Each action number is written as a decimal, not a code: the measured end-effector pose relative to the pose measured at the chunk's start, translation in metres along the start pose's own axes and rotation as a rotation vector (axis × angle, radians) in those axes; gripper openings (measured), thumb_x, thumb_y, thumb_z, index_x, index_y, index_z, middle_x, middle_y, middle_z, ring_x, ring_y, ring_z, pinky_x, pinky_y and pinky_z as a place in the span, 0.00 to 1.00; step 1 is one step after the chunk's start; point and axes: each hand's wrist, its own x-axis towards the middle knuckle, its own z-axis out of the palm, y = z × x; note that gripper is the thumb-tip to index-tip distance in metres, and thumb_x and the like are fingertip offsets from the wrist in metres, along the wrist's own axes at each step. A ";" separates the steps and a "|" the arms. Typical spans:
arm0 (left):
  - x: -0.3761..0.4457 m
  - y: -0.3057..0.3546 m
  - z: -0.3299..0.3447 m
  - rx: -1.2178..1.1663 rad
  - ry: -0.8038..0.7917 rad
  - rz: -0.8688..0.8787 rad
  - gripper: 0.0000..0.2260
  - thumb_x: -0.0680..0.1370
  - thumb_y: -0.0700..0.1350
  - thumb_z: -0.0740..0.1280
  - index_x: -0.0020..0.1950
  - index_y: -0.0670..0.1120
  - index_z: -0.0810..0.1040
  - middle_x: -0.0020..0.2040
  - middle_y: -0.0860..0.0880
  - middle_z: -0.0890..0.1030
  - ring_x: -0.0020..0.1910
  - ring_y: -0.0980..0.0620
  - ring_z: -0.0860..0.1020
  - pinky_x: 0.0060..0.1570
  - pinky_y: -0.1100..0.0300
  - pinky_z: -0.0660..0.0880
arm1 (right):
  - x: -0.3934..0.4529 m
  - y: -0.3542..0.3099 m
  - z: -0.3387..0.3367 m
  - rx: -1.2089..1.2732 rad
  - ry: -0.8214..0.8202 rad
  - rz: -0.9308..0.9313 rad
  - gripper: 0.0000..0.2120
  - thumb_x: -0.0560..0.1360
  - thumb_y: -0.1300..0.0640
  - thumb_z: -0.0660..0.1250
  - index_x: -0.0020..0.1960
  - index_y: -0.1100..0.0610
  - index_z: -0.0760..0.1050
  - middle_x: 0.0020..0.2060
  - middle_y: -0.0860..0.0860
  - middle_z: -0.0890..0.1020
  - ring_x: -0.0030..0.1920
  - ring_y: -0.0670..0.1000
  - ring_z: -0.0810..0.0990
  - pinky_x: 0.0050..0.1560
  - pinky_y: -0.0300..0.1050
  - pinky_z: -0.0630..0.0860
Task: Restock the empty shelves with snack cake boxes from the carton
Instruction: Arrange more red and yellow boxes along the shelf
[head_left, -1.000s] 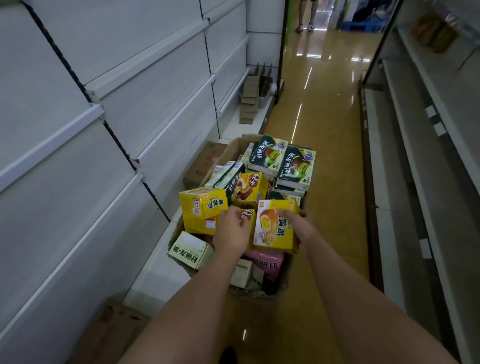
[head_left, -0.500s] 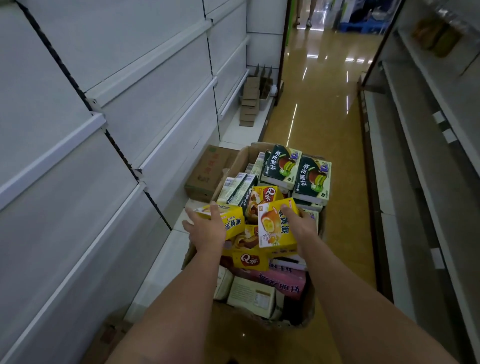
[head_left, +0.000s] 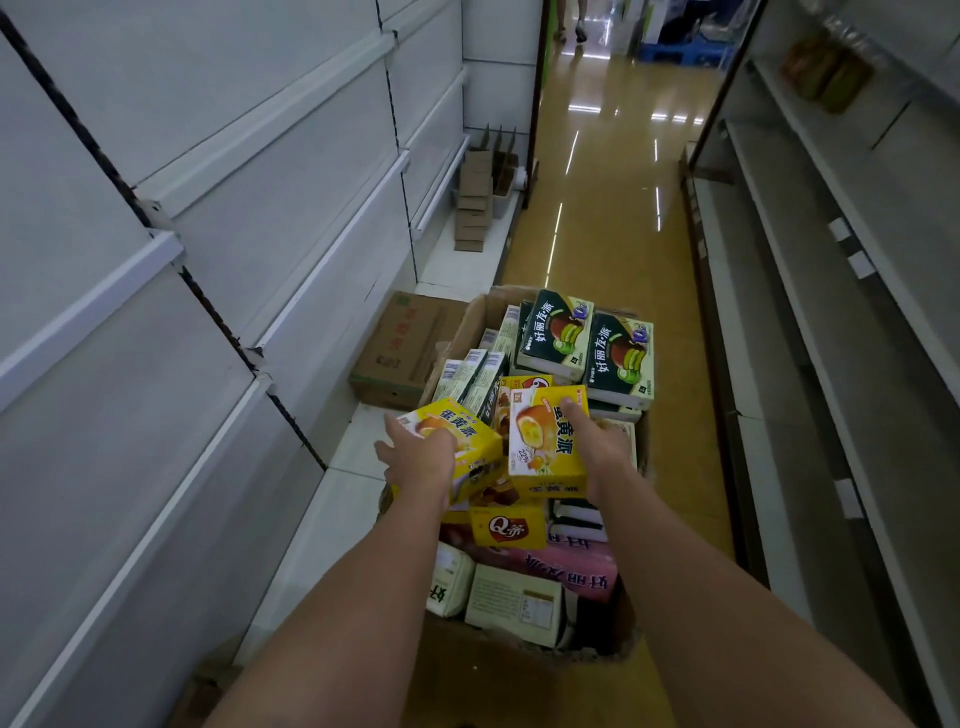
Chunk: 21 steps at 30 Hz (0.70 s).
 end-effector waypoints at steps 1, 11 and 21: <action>-0.004 0.000 0.000 -0.025 -0.006 -0.002 0.39 0.74 0.37 0.65 0.78 0.54 0.48 0.78 0.45 0.47 0.74 0.38 0.55 0.57 0.49 0.68 | -0.004 0.002 0.002 0.017 -0.014 0.013 0.34 0.72 0.40 0.68 0.70 0.59 0.66 0.66 0.55 0.72 0.65 0.61 0.72 0.64 0.59 0.70; -0.021 0.002 -0.012 -0.449 -0.335 -0.081 0.41 0.67 0.30 0.63 0.76 0.53 0.53 0.65 0.39 0.72 0.50 0.36 0.79 0.38 0.46 0.79 | 0.028 0.044 -0.046 0.046 -0.186 0.082 0.56 0.44 0.24 0.72 0.67 0.49 0.72 0.66 0.53 0.75 0.65 0.59 0.74 0.67 0.65 0.66; -0.071 0.026 0.042 -0.299 -0.437 0.094 0.23 0.75 0.51 0.69 0.67 0.49 0.65 0.62 0.43 0.74 0.58 0.39 0.76 0.54 0.46 0.74 | -0.083 0.010 -0.127 0.467 -0.072 -0.026 0.15 0.79 0.46 0.59 0.49 0.56 0.78 0.35 0.54 0.85 0.32 0.52 0.84 0.41 0.50 0.79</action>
